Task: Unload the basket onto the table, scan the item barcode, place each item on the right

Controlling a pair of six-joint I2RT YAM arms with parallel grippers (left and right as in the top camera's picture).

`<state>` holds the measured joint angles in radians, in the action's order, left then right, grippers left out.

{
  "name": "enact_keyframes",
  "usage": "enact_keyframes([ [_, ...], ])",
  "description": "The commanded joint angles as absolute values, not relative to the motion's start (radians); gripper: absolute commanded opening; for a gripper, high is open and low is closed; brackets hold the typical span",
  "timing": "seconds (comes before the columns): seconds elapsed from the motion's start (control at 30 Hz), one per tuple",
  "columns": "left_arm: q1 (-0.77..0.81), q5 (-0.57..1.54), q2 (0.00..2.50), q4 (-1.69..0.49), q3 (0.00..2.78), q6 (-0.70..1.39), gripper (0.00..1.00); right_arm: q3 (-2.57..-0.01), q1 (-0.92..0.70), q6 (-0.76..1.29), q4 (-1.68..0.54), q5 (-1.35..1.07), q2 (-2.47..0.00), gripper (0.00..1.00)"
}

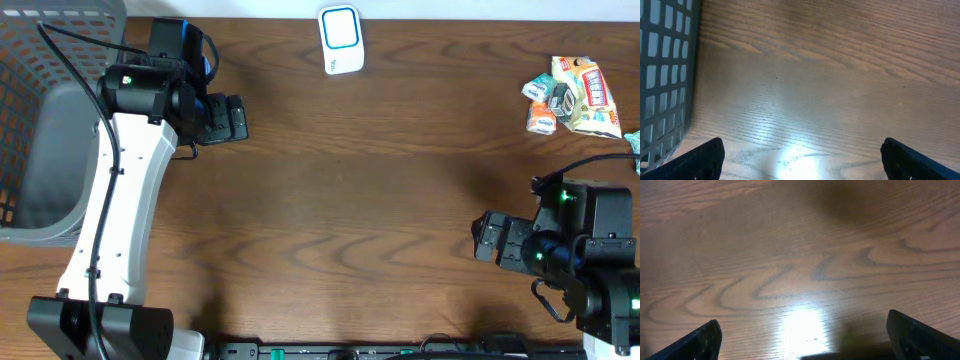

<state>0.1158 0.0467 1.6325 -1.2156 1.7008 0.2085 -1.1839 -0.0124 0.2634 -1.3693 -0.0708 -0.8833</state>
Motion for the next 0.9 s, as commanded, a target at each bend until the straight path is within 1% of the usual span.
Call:
enact_keyframes([
  [0.0,0.114,0.042,1.638,-1.219,1.7,0.203,0.98,-1.165,-0.02,0.244,-1.335,-0.063,-0.86,0.99],
  [0.23,0.114,0.041,1.638,-1.219,1.7,0.203,0.98,-0.992,-0.022,0.201,-1.083,-0.069,-0.715,0.99],
  [0.33,0.114,0.042,1.638,-1.219,1.7,0.203,0.98,-0.812,-0.022,0.051,-0.84,-0.175,-0.575,0.99],
  [0.37,0.114,0.042,1.638,-1.219,1.7,0.203,0.98,-0.77,-0.022,0.023,-0.788,-0.202,-0.545,0.99],
  [0.4,0.114,0.041,1.638,-1.219,1.7,0.203,0.98,-0.683,-0.022,-0.005,-0.683,-0.244,-0.483,0.99],
  [0.5,0.114,0.042,1.638,-1.219,1.7,0.203,0.98,-0.484,-0.022,-0.004,-0.468,-0.262,-0.33,0.99],
  [0.6,0.114,0.042,1.638,-1.219,1.7,0.203,0.98,-0.316,-0.028,-0.005,-0.311,-0.277,-0.196,0.99],
  [0.7,0.114,0.042,1.638,-1.219,1.7,0.203,0.98,-0.204,-0.039,-0.001,-0.216,-0.287,-0.097,0.99],
  [0.87,0.114,0.042,1.638,-1.219,1.7,0.203,0.98,-0.107,-0.043,-0.001,-0.125,-0.278,-0.017,0.99],
])
